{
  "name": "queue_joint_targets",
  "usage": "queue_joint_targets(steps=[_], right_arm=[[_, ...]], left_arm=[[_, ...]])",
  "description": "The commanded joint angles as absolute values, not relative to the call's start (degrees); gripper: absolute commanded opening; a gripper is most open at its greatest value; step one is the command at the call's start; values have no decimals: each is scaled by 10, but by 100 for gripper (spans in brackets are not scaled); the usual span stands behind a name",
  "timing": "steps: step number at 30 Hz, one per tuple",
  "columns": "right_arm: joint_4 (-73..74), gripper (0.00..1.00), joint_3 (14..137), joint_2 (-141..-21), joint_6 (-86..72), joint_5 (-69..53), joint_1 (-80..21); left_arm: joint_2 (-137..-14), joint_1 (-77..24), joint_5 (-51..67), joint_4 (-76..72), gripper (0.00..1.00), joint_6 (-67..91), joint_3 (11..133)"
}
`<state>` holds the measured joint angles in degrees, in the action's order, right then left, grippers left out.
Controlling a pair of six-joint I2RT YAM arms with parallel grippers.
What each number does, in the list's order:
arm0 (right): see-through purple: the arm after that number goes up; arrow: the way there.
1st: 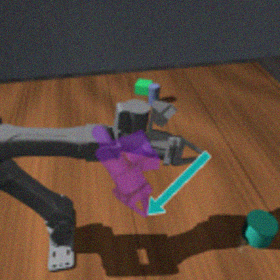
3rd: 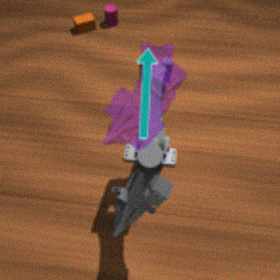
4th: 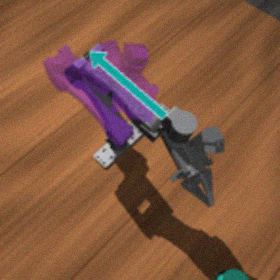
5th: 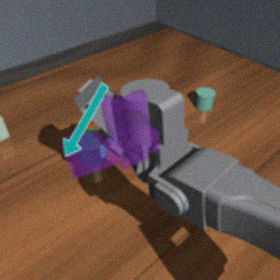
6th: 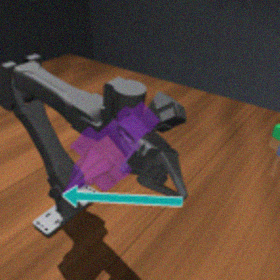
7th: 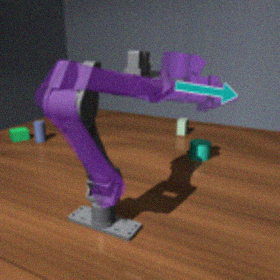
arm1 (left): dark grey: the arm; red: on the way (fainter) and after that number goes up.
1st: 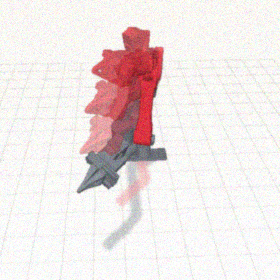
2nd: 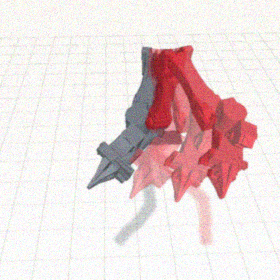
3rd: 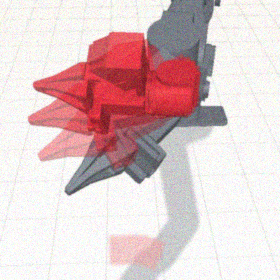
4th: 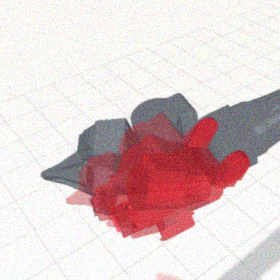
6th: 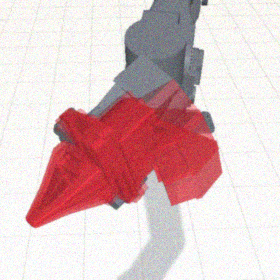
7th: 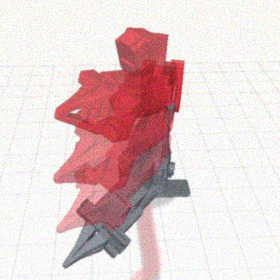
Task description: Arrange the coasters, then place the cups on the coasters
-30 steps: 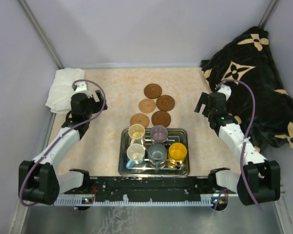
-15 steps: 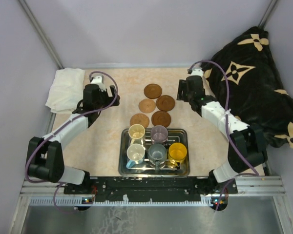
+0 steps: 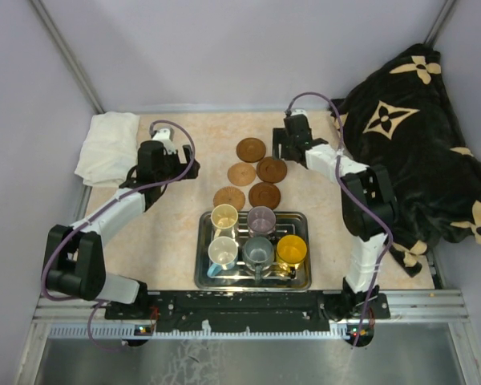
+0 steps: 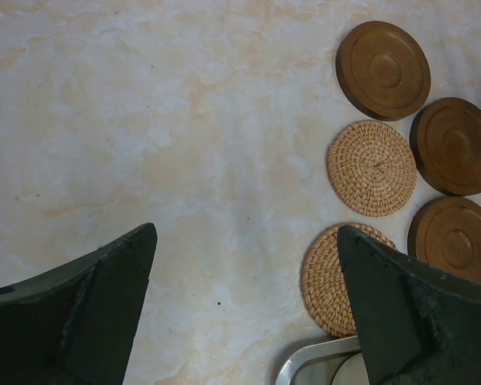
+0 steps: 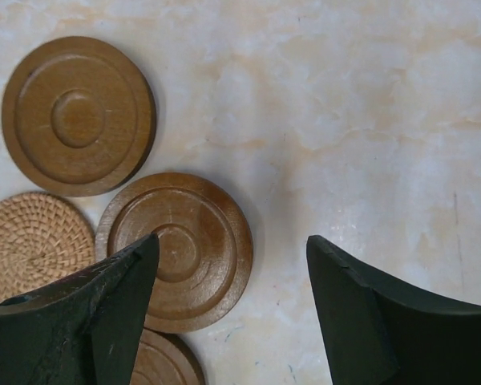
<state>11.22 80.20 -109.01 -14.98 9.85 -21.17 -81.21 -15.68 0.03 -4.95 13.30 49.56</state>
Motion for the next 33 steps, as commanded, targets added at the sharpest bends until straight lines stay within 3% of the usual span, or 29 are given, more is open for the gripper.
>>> queue_joint_targets(steps=[1,16,20,25,33], right_arm=[[138,75,847,-1130,-146,97,-222],[166,73,843,-1173,-140,136,-243],[171,66,823,-1171,-147,149,-243],[172,47,800,-1165,-155,159,-243],[170,41,706,-1102,-203,220,-243]], left_arm=[[-806,-160,22,-51,100,134,490],[-810,-160,19,-47,100,130,485],[-809,-160,17,-47,100,129,487],[-806,-160,20,-45,100,130,486],[-807,-161,32,-44,100,136,491]])
